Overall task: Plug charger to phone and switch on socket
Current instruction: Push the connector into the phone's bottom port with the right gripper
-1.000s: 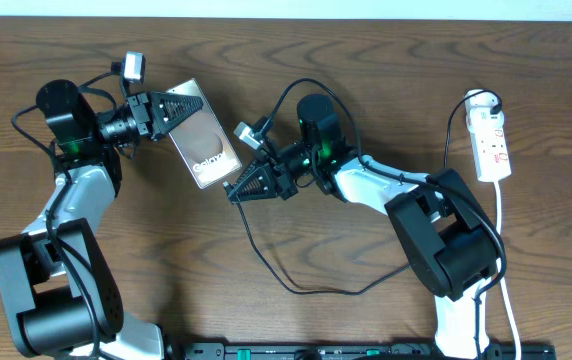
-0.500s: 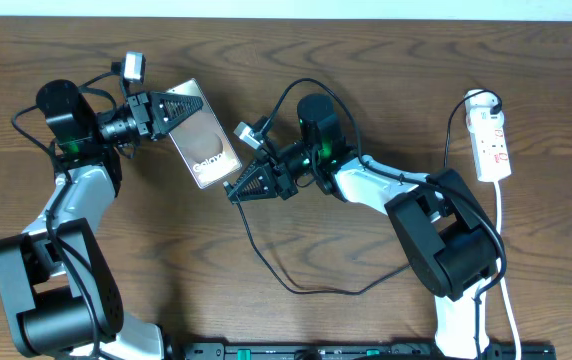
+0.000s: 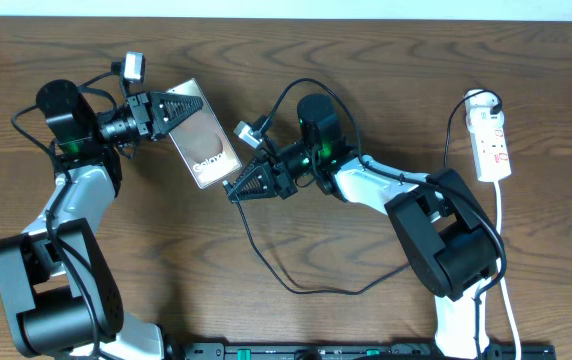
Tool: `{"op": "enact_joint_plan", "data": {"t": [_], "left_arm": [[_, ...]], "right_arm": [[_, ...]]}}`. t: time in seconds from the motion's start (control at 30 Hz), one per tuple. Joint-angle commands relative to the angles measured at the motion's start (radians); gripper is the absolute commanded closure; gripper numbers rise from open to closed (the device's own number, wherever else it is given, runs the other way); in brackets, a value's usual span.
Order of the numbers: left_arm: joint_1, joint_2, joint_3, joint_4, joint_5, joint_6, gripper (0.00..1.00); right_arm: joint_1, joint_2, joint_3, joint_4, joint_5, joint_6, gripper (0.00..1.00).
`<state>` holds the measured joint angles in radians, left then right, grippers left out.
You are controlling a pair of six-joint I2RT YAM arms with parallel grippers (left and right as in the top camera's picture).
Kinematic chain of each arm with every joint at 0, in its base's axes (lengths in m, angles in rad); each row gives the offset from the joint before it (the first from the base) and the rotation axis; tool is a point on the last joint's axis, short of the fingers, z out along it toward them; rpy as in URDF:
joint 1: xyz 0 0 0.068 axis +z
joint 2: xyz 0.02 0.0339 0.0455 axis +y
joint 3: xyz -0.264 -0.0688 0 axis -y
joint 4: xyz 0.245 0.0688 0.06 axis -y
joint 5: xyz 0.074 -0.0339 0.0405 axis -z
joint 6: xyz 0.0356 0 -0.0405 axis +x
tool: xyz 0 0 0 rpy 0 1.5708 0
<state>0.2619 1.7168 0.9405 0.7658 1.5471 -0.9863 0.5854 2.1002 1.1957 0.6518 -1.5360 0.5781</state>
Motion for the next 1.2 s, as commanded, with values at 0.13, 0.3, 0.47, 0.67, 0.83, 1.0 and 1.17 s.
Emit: {"op": "enact_joint_plan", "data": {"t": [0.13,0.3,0.47,0.67,0.83,1.0,1.17], "left_arm": [[0.000,0.000,0.005,0.006,0.024,0.014,0.93],[0.000,0.000,0.005,0.006,0.024,0.014,0.93],[0.000,0.000,0.005,0.006,0.024,0.014,0.93],[0.000,0.000,0.005,0.006,0.024,0.025,0.93],[0.000,0.000,0.005,0.006,0.024,0.025,0.93],[0.000,0.000,0.005,0.006,0.024,0.025,0.93],[0.000,0.000,0.005,0.006,0.024,0.024,0.93]], "right_arm": [[-0.004,-0.008,0.007,0.003,0.016,0.013,0.99],[-0.004,-0.008,0.007,0.003,0.023,0.021,0.99],[-0.004,-0.008,0.007,0.003,0.031,0.028,0.99],[-0.004,-0.008,0.007,0.003,0.038,0.033,0.99],[-0.004,-0.008,0.007,0.004,0.038,0.035,0.99],[-0.004,-0.008,0.007,0.003,0.045,0.035,0.99],[-0.004,-0.008,0.007,0.003,0.064,0.039,0.99]]}}
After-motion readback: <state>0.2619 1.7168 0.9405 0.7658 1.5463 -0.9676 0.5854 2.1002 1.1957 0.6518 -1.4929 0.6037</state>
